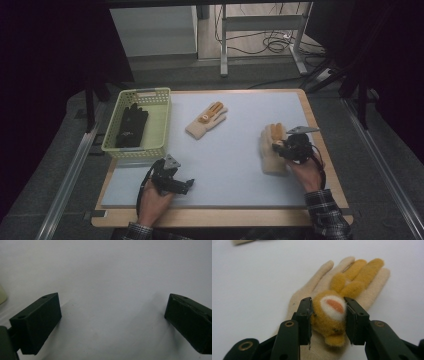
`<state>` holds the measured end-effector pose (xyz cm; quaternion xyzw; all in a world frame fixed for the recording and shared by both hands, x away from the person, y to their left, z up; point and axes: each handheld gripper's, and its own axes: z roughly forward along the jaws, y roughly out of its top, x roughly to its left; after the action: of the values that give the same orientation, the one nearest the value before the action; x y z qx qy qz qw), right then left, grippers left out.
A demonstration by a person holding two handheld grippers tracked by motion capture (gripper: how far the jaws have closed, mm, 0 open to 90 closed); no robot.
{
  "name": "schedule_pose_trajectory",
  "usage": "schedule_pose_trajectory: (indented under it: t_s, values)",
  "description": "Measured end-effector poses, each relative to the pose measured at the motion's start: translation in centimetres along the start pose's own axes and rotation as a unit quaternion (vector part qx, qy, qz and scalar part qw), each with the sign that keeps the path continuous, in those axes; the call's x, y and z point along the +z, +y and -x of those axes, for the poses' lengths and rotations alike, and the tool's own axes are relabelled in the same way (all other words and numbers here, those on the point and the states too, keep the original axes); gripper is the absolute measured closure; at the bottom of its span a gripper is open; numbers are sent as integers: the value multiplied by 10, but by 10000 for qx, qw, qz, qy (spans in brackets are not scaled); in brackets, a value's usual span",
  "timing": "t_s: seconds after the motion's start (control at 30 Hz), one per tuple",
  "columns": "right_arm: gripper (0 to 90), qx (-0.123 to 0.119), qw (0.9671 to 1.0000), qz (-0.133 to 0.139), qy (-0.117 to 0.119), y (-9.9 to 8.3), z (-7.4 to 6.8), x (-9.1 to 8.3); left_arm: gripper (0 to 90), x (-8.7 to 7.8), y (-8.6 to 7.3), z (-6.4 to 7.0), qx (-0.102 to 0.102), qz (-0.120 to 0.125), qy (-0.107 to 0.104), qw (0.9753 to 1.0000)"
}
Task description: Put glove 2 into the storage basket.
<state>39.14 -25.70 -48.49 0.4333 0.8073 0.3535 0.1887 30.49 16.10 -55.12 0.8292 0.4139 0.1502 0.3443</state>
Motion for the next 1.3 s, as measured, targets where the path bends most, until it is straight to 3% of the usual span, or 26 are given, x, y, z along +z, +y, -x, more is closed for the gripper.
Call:
schedule_pose_trajectory:
  t_s: [0.13,0.2,0.37,0.43,0.5,0.63,0.8,0.93,1.1,1.3]
  values:
    - [521,-195,9994,-216,188,-7,-20,13,12,0,0,0,4,1,1,10000]
    - [462,-358,9991,-187,128,-9,-24,14,12,0,0,0,6,2,-1,10000]
    - [426,-103,9997,198,92,-1,-9,1,12,0,0,0,4,3,-1,10000]
    - [467,46,9996,261,27,1,2,0,12,0,0,0,3,2,0,10000]
    - [559,149,9997,154,-129,0,14,4,12,0,0,0,3,3,-1,10000]
    - [600,296,9995,-67,-55,-7,22,19,12,0,0,0,1,6,-1,10000]
    - [580,150,9995,-238,-119,-14,16,33,12,0,0,0,4,7,-2,10000]
    - [842,191,9995,-209,149,-17,14,33,12,0,0,0,2,7,-2,10000]
    - [864,157,9994,-293,98,-15,10,32,12,0,0,0,4,7,-1,10000]
    - [863,34,9998,-142,147,-2,1,13,12,0,0,0,2,1,-1,10000]
